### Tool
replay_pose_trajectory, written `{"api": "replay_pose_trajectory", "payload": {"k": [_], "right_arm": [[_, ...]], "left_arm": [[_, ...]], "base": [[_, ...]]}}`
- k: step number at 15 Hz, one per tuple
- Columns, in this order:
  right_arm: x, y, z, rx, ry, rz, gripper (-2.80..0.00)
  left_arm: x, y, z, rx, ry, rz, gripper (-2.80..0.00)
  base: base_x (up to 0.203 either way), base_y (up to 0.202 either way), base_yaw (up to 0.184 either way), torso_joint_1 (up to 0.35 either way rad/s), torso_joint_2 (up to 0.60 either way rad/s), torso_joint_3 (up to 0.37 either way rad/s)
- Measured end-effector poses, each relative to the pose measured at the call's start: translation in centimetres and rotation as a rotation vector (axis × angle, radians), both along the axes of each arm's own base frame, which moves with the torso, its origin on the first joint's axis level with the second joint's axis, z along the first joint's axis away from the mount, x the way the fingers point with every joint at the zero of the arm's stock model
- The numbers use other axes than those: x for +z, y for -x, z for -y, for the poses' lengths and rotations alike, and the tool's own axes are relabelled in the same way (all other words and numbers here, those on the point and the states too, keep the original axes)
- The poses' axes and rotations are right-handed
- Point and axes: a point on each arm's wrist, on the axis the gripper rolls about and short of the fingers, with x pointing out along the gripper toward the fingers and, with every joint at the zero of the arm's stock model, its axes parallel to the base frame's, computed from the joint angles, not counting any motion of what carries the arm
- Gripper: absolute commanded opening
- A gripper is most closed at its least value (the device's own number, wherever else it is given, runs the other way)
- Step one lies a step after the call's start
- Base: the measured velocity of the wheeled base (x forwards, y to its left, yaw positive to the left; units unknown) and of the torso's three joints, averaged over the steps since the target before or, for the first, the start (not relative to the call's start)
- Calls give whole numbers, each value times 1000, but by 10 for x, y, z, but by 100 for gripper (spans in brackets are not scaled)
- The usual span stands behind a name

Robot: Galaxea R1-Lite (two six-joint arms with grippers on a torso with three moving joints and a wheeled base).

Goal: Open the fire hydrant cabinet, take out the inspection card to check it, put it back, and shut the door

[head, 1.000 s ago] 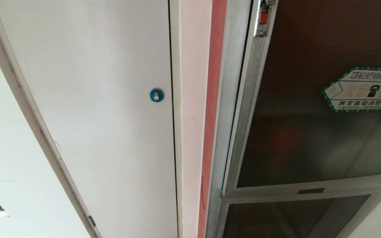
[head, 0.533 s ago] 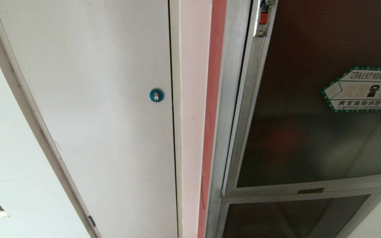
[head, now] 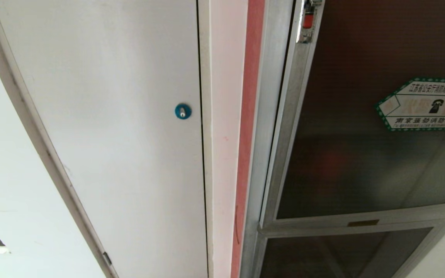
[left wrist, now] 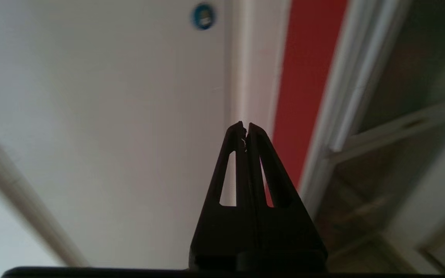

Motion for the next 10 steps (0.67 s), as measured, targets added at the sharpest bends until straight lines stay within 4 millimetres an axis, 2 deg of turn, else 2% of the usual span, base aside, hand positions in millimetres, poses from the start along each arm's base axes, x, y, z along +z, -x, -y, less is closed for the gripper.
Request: {"api": "replay_pose_trajectory", "payload": {"k": [2, 4, 7, 10], "right_arm": [[0, 0, 0, 0, 0, 0, -280], [0, 0, 0, 0, 0, 0, -280], [0, 0, 0, 0, 0, 0, -280], [0, 0, 0, 0, 0, 0, -280]], "left_arm": [[23, -25, 8, -203, 11, -42, -280], [34, -46, 22, -389, 10, -88, -280], [45, -73, 49, -569, 2, -127, -280], [51, -94, 75, -672, 0, -122, -280]], "base": [[0, 0, 0, 0, 0, 0], [0, 0, 0, 0, 0, 0], [0, 0, 0, 0, 0, 0], [0, 0, 0, 0, 0, 0]]}}
